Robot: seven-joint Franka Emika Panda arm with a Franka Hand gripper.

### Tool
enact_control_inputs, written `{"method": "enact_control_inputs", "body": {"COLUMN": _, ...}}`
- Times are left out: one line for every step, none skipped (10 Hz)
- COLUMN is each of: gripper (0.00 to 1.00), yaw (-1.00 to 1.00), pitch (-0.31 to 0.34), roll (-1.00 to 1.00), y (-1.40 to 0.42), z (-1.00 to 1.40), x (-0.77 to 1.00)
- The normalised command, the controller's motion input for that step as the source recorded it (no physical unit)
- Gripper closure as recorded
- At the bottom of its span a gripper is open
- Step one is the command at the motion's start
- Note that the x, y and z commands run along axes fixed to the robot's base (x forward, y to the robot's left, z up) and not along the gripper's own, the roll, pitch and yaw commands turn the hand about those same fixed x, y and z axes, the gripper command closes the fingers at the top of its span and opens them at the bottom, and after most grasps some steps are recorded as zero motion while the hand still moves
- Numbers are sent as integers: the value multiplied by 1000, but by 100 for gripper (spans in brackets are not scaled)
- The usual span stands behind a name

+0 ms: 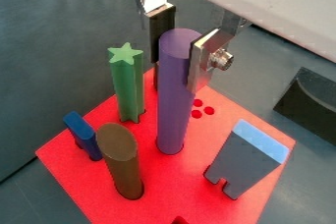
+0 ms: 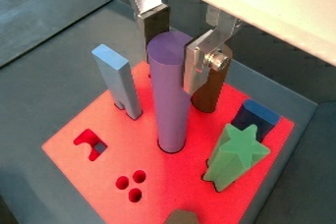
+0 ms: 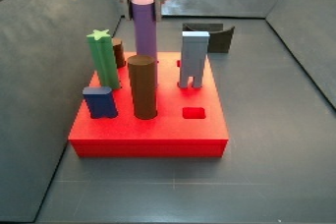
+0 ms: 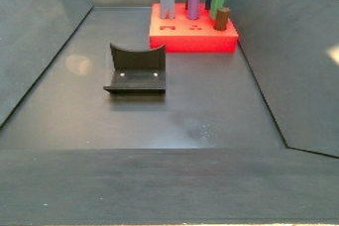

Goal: Pick up the round object. Move up. Move to above the board. Insert the round object.
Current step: Insert the round object.

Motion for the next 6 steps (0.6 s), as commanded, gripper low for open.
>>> {"method": "enact_control_inputs", "body": {"gripper": 100, "yaw": 0, "pitch": -51, "roll": 0, "y": 0, "z": -169, "x": 0}}
{"method": "enact_control_inputs", "body": {"gripper": 100, "yaw": 0, "pitch": -129, "roll": 0, "y": 0, "z": -389, "x": -31}}
{"method": "enact_control_inputs", "body": {"gripper": 100, "yaw": 0, "pitch": -111, "roll": 0, "y": 0, "z": -717, "x": -31}}
{"method": "enact_control_inputs", "body": {"gripper": 100, "yaw": 0, "pitch": -123, "roll": 0, "y": -23, "z": -1000, "x": -57}}
{"method": "enact_control_inputs", "body": {"gripper": 100, "yaw": 0, "pitch": -99, "roll": 0, "y": 0, "z": -1000, "x": 0}}
{"method": "enact_control_inputs", "body": {"gripper": 100, "yaw": 0, "pitch": -59, "roll": 0, "y": 0, "z": -1000, "x": 0}}
